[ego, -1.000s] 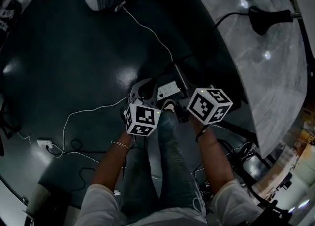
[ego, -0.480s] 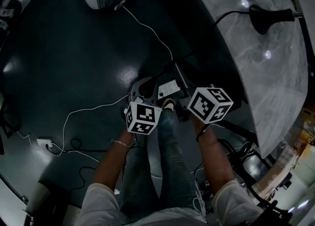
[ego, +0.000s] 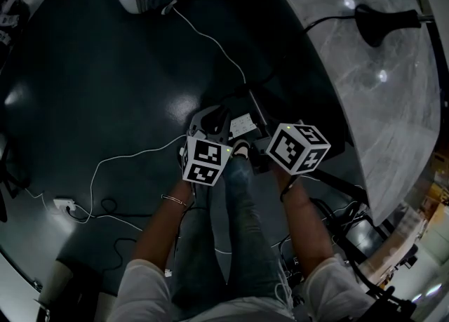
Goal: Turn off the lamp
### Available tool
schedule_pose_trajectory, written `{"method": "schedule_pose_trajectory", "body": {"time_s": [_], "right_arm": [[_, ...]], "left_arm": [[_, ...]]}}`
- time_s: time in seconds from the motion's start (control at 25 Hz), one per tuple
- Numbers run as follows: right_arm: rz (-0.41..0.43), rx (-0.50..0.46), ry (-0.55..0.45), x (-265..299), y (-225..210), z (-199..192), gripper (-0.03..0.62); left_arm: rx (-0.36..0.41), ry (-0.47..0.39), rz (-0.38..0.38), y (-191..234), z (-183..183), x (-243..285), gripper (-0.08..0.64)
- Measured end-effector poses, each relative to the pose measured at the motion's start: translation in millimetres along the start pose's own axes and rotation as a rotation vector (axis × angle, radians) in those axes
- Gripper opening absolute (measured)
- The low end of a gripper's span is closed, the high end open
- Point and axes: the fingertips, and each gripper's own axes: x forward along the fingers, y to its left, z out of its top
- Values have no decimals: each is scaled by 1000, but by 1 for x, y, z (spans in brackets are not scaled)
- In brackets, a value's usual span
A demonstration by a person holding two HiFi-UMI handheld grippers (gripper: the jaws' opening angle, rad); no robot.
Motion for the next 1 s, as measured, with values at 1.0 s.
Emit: {"method": "schedule_pose_trajectory", "body": {"time_s": [1.0], "right_arm": [[-150,105,45,-37,-35,-49,3]], "left_arm": [[-60,17,33,-22,9,-38,8]]}}
